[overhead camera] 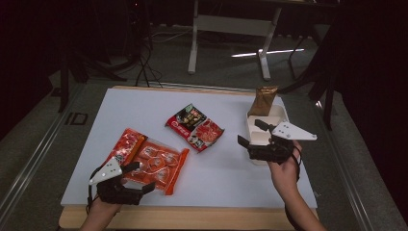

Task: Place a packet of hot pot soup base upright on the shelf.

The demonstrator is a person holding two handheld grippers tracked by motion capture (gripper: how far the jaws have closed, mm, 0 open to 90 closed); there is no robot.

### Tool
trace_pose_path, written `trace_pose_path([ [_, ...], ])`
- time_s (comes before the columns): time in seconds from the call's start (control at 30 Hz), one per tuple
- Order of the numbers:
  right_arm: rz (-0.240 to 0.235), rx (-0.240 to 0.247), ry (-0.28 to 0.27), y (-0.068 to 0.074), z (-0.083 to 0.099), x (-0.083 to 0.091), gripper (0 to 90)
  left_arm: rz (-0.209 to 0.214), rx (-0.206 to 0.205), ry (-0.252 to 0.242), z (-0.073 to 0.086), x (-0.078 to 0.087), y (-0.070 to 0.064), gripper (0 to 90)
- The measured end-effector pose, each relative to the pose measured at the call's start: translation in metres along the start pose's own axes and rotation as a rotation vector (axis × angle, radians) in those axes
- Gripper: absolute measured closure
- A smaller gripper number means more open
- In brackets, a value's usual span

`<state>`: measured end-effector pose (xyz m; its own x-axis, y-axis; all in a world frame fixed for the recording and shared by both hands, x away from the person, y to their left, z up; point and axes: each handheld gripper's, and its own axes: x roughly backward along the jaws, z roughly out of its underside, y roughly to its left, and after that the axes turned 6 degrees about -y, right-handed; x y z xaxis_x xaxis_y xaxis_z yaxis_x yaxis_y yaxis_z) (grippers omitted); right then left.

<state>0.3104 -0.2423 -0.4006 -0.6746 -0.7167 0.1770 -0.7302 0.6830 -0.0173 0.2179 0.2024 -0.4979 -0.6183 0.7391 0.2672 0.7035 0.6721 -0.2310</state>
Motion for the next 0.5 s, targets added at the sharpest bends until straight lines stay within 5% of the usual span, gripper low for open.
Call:
trace_pose_path([
  [0.5,0.025,-0.005,-0.038,0.019,0.014,0.030,14.3,0.021,-0.023,0.026,-0.030,-0.048,0.020,15.2],
])
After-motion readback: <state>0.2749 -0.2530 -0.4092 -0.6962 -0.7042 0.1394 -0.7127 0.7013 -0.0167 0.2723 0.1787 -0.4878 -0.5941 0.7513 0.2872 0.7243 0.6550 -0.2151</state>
